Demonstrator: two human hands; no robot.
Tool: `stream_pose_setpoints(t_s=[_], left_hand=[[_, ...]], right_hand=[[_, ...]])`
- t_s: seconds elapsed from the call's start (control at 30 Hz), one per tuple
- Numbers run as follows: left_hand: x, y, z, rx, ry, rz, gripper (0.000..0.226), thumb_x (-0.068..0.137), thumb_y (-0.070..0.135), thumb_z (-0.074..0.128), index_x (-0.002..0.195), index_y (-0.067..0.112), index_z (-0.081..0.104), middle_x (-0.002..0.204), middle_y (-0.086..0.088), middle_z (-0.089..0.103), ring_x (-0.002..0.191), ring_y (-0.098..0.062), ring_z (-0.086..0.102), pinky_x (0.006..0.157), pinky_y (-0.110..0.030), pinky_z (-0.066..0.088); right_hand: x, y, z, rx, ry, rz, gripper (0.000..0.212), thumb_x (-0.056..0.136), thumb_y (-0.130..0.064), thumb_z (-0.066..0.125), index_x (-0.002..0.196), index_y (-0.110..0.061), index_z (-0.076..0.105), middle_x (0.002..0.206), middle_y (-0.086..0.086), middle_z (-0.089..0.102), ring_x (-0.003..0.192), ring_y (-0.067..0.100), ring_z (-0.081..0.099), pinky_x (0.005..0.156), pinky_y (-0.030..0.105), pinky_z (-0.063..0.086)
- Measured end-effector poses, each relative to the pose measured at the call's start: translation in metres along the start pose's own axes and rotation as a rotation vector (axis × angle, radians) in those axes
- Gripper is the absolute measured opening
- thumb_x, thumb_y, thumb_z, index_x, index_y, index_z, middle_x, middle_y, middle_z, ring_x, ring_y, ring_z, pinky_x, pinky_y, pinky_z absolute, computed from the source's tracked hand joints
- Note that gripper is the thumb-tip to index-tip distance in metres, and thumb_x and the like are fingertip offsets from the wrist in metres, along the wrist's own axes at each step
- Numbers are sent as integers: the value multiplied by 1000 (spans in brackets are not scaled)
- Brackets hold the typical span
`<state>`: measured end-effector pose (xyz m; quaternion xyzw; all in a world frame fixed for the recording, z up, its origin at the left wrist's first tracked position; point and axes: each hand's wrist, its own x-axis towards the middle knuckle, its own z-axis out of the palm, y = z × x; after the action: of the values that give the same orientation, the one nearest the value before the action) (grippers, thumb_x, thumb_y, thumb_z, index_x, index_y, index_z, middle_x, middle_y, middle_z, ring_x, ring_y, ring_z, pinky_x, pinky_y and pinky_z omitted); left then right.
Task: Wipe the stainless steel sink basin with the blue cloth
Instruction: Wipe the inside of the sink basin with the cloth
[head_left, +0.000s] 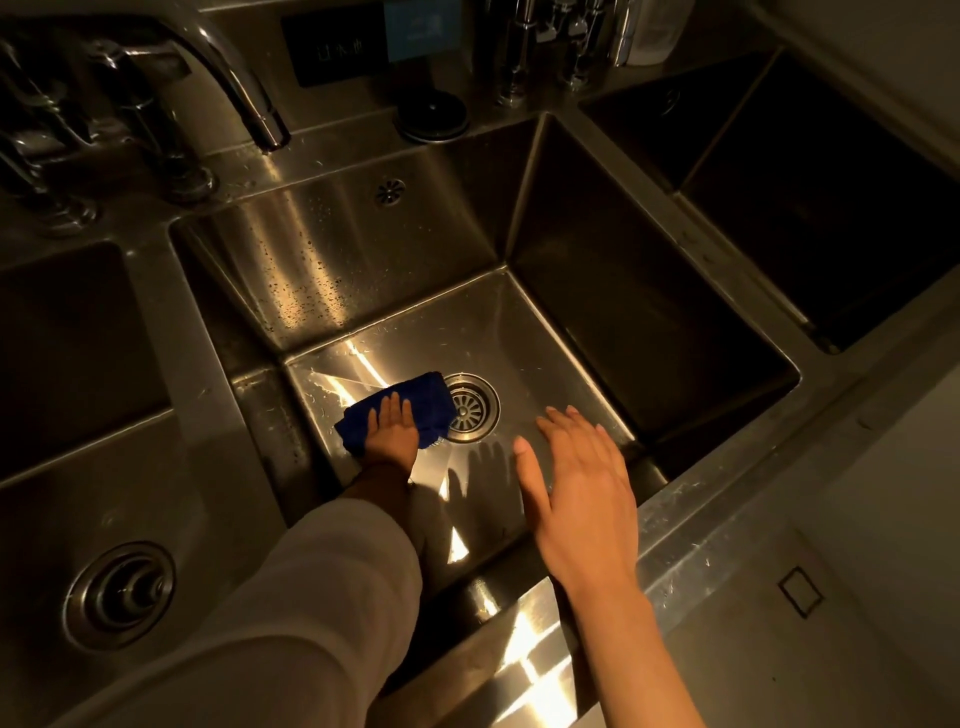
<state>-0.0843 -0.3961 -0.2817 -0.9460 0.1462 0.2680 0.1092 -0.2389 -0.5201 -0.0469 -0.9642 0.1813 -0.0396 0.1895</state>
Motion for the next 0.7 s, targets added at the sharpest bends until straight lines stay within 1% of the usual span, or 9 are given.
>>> stream_pose_setpoints(t_s=[0.07,0.17,0.3,0.5,0.7], left_hand=[[9,-5,-4,2,-5,-3,60,103,13,31,152,3,-2,160,-17,-6,149,-30,-3,120,-44,2],[19,-12,-10,5,33,0,66,100,12,40,153,3,-1,160,-16,-4,149,-30,-1,120,-44,4],[17,-12,-14,-33,49,-21,72,98,13,47,153,4,1,161,-15,-3,149,-29,0,121,-44,5],[1,-4,-9,-65,53,-68,62,102,13,36,153,6,1,161,-14,-2,149,-28,0,121,-44,7],[-15,-2,4,-168,15,-133,55,105,17,25,153,8,0,161,-14,-4,149,-29,-2,121,-44,5]], right_hand=[[0,1,0,0,1,-2,54,92,-48,29,122,-13,57,130,5,57,129,18,42,110,30,17],[1,2,1,7,4,-1,54,93,-49,28,123,-14,56,130,5,56,129,17,41,111,32,19],[1,2,1,15,-3,-4,55,93,-49,27,124,-13,55,132,5,55,130,17,40,113,33,20],[0,1,-1,19,-9,-6,56,91,-49,27,124,-13,55,132,5,54,130,16,39,112,30,17],[0,0,1,8,3,-6,53,92,-47,29,123,-13,56,129,5,57,128,17,43,110,30,18]])
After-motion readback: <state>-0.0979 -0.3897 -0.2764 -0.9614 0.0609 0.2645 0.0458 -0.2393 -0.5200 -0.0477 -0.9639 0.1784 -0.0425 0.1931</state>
